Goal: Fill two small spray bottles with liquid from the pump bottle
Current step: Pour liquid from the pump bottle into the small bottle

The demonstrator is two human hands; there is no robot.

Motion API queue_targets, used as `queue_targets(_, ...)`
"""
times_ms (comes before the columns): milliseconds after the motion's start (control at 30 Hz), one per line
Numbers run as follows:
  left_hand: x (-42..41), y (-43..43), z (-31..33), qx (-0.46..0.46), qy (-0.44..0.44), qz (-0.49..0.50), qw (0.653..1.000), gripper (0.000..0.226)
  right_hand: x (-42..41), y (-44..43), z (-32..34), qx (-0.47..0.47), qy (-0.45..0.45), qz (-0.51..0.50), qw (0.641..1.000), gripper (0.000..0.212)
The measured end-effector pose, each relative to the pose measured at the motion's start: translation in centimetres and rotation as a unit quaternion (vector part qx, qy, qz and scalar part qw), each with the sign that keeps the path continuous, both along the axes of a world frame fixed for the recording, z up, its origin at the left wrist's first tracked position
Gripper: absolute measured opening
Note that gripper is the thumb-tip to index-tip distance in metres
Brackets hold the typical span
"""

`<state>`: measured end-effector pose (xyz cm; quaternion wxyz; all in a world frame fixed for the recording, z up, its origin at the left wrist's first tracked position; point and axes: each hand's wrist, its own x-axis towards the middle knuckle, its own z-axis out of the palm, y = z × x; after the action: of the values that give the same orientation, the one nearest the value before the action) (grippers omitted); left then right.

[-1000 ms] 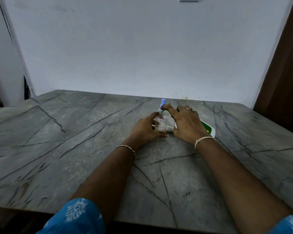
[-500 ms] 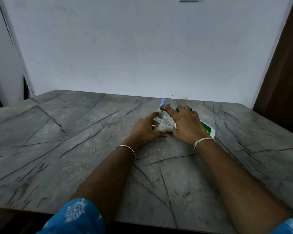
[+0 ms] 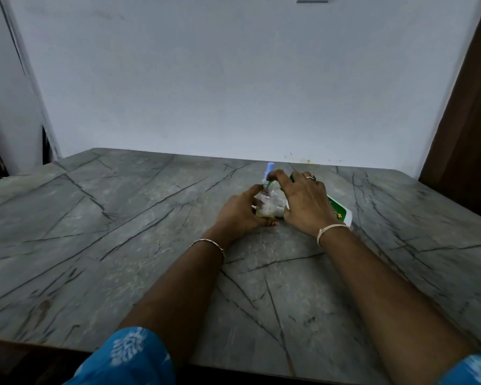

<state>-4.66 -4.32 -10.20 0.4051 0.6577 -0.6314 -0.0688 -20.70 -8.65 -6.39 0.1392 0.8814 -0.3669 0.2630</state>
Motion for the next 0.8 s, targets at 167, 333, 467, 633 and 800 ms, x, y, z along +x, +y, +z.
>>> queue_targets(167, -0.01, 0.01, -0.08, -0.006, -0.009, 0.003, 1.0, 0.086, -0.52, 0.06, -0.27, -0.012, 0.001, 0.005, 1.0, 0.079)
queue_targets(333, -0.08, -0.1, -0.14, -0.006, -0.007, -0.001, 1.0, 0.089, -0.7, 0.09, -0.43, -0.018, 0.006, -0.002, 1.0, 0.082)
queue_targets(467, -0.1, 0.0, -0.11, -0.006, 0.0, 0.001, 1.0, 0.088, -0.58, 0.08, -0.31, -0.002, 0.001, 0.0, 1.0, 0.081)
queue_targets(633, -0.06, -0.02, -0.15, -0.006, -0.006, 0.001, 1.0, 0.089, -0.01, 0.0, -0.15, 0.007, -0.01, -0.001, 1.0, 0.079)
queue_targets(800, 0.13, -0.18, -0.3, -0.003, -0.001, 0.0, 1.0, 0.087, -0.26, 0.04, -0.35, -0.004, -0.011, 0.002, 1.0, 0.08)
